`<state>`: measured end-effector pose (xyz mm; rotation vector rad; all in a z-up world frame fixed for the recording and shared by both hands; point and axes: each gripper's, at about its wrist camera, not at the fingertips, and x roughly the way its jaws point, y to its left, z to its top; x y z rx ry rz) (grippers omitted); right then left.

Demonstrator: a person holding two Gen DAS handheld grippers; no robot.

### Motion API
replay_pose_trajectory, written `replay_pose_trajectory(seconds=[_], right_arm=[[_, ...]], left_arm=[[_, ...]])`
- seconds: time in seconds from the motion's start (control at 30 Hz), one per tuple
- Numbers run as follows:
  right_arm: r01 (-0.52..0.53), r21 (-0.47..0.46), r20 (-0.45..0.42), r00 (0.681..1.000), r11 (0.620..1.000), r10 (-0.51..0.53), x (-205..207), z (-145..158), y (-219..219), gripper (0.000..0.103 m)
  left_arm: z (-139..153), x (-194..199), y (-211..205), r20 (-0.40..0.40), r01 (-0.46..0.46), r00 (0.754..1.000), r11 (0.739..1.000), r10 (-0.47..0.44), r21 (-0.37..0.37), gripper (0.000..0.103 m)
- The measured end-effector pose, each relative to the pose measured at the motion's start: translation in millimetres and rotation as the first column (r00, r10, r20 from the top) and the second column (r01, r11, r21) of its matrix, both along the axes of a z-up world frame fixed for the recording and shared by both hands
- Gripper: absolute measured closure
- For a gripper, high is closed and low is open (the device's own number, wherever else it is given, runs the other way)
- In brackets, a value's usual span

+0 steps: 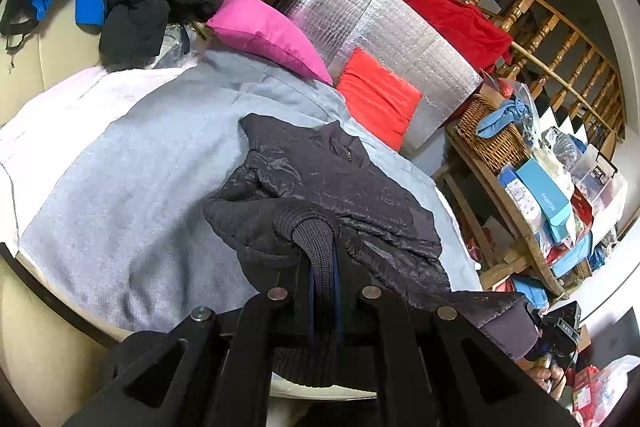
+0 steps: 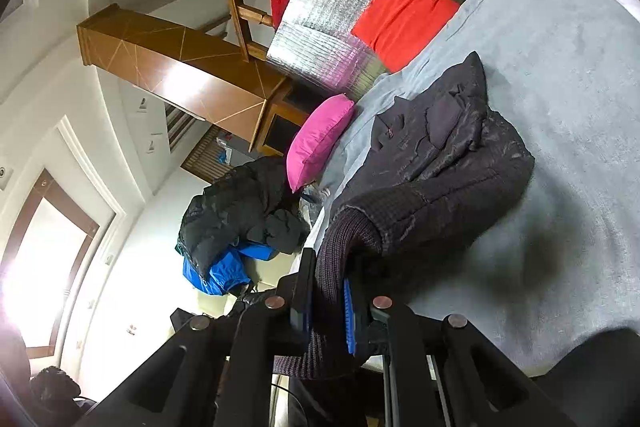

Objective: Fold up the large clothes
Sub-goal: 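Carry the held hem over the jacket body toward the collar with both tools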

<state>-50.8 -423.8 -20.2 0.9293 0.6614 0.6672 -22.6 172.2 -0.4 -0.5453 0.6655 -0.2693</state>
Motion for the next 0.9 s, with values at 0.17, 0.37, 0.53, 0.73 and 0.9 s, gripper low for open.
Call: replay_pose_trajectory(seconds=[0.17,0.37,0.53,0.73,0.9], right_arm=[[0.002,0.002,0.003,1.000,1.000,-0.002,0.2,-1.2,-0.1,0.090],[0.006,-0.008,-0.008,1.000,1.000,-0.006,4.2,-2.1,2.3,0.090],[0.014,-0.033,-0.001,1.000,0.999,-0.014,4.8,4.5,7.1,0.090],[0.036,-0.023,-0.008,0.999,0.999,-0.037,3.0,2.5,5.0,0.090],[0.048,-0.012,-0.007,0.999,0.999,-0.048,5.0,3.2,4.3,0.090]], left_arm=[[-0.1,3.5,-4.3,-0.030,-0.016,0.999,0.999,0.018,0.050,0.095],[-0.1,7.7,-14.8,-0.058,-0.028,0.998,0.990,0.037,0.137,0.095],[2.1,9.0,-18.2,-0.053,-0.028,0.998,0.986,0.037,0.161,0.095],[2.0,9.3,-18.4,-0.063,-0.033,0.997,0.986,0.044,0.166,0.095],[3.2,9.2,-19.9,-0.063,-0.037,0.997,0.984,0.048,0.173,0.095]])
